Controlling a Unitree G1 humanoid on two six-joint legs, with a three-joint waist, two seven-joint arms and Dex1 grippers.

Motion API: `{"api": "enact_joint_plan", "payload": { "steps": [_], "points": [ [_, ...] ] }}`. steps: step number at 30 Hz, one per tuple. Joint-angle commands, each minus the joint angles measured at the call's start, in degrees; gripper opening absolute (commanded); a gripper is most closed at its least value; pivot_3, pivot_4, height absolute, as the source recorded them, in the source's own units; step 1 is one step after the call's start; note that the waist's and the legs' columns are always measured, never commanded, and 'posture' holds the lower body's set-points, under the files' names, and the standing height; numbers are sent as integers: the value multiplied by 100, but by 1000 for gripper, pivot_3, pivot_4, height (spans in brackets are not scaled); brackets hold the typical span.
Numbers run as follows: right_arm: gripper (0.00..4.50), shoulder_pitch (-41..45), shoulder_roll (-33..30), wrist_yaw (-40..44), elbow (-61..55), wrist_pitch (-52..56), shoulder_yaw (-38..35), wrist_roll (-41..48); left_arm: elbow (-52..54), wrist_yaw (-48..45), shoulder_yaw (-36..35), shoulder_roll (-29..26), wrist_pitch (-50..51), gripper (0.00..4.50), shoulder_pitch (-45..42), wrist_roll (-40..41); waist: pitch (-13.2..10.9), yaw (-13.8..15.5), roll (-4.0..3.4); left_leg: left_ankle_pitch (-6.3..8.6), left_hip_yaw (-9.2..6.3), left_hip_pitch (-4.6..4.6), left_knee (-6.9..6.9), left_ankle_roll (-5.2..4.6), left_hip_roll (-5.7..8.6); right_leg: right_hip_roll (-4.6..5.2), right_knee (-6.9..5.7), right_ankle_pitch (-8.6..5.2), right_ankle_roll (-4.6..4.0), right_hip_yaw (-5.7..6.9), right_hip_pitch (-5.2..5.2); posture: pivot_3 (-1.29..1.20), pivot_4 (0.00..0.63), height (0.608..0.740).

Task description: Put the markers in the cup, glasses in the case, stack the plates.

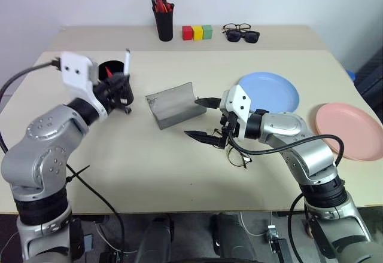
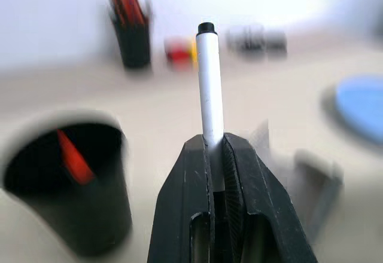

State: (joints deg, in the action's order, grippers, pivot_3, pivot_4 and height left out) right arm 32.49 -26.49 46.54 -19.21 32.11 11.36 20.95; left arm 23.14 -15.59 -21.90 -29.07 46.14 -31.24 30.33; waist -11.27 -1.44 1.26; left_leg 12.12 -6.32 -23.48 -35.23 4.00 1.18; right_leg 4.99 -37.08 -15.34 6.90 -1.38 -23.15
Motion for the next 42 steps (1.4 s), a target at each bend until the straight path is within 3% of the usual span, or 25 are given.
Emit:
{"api": "enact_joint_plan", "payload": {
  "steps": [1,5,10,22,25,28,33,37,41,42],
  "points": [
    [4500,406,411,-327,224,-291,-70,-103,-1205,642,265,-149,-1729,29,-728,-1299,0,18,1,0,2,1,-1,0,0,-1,1,1,1,-1,0,0,150,740],
    [4500,541,822,-519,361,-427,56,-199,-2960,1023,376,-5,-3175,29,-1458,-1929,1,48,0,0,1,2,7,0,1,-3,-1,1,1,0,-6,0,150,740],
    [4500,439,953,-574,234,-408,152,-222,-4428,619,608,141,-4307,29,-1880,-2077,1,63,0,0,0,-8,8,-1,3,1,2,1,2,3,-12,0,150,740],
    [4500,336,914,-778,-85,-238,86,-177,-5193,374,757,298,-4758,29,-1687,-2120,1,-3,0,0,0,-7,5,-1,1,-2,-10,1,2,2,-17,0,150,740],
    [4500,369,922,-773,-98,-226,95,-156,-5196,380,721,368,-4728,1097,-1653,-2058,1,20,0,0,-1,-7,4,-1,1,-2,-11,1,2,2,-16,0,150,740],
    [4500,403,924,-750,-87,-232,103,-146,-5167,423,650,410,-4731,2556,-1645,-2011,1,24,0,0,0,-7,2,-1,1,-2,-11,1,3,2,-15,0,150,740],
    [4500,445,906,-706,-78,-247,104,-146,-4837,321,282,551,-4757,2556,-1656,-1441,1,22,0,0,-1,-7,2,-1,1,-2,-12,1,3,3,-15,0,150,740],
    [4500,431,767,-640,-153,-187,16,-118,-3630,-459,307,539,-4440,2556,-1724,-655,0,26,2,0,-3,-9,1,-1,1,-1,-11,1,2,3,-16,0,150,740],
    [4500,262,257,-447,-153,-151,-218,-128,-2719,-1469,1164,50,-2904,4342,-1499,-377,1,33,0,0,-2,-9,1,-1,2,0,-9,1,2,3,-11,0,150,740],
    [4500,195,70,-381,-132,-163,-300,-144,-2557,-1696,1490,-130,-2462,4428,-1414,-441,1,39,0,0,-2,-6,0,-1,3,0,-9,1,2,3,-8,0,150,740]
  ]
}}
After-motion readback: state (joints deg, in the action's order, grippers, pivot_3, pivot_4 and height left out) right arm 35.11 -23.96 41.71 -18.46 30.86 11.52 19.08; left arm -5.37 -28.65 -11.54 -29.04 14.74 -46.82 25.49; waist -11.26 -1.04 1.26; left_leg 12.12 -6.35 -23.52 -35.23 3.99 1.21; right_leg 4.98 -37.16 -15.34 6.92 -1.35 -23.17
